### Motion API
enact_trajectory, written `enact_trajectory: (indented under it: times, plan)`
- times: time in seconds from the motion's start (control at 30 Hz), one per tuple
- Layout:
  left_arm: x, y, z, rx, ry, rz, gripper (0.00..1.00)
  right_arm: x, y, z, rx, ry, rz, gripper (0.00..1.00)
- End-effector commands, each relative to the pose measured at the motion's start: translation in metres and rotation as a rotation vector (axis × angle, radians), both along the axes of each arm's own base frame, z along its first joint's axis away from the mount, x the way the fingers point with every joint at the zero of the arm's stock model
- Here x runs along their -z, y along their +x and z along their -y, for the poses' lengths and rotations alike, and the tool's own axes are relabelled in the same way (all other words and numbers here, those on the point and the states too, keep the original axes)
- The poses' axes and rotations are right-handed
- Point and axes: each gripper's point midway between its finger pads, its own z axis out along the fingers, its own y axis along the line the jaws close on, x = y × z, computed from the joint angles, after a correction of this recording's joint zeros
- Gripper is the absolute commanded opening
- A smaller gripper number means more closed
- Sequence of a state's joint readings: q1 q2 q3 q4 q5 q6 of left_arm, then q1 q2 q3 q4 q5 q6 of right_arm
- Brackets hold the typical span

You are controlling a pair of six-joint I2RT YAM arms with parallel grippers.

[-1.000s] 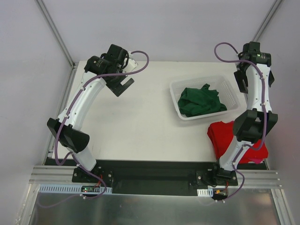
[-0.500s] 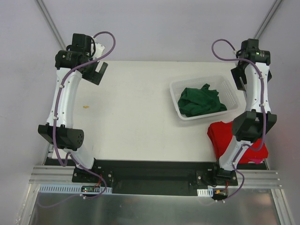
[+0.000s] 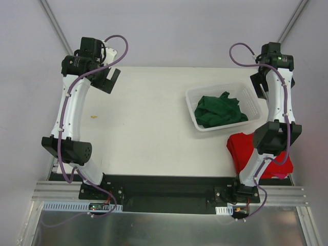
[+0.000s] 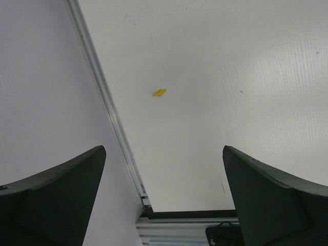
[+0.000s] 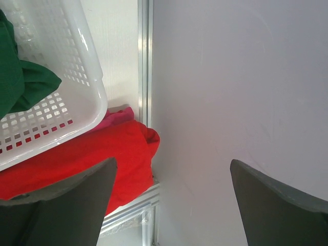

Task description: Fold and stack the t-shirts

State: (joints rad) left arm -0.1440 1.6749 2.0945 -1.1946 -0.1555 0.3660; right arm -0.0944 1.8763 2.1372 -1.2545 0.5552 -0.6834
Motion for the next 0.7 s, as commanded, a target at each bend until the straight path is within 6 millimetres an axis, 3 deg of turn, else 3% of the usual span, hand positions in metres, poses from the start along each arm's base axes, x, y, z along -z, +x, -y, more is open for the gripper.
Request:
enact_trajectory:
  times: [0.0, 0.67]
  plan:
    - [-0.006, -0.009, 0.004, 0.003, -0.026, 0.013, 0.99, -0.009, -0.004, -0.007, -0.006, 0.023, 0.028, 0.96]
    - [0.014, -0.005, -0.002, -0.010, 0.018, -0.049, 0.99, -0.020, -0.005, -0.015, -0.069, 0.048, 0.070, 0.96]
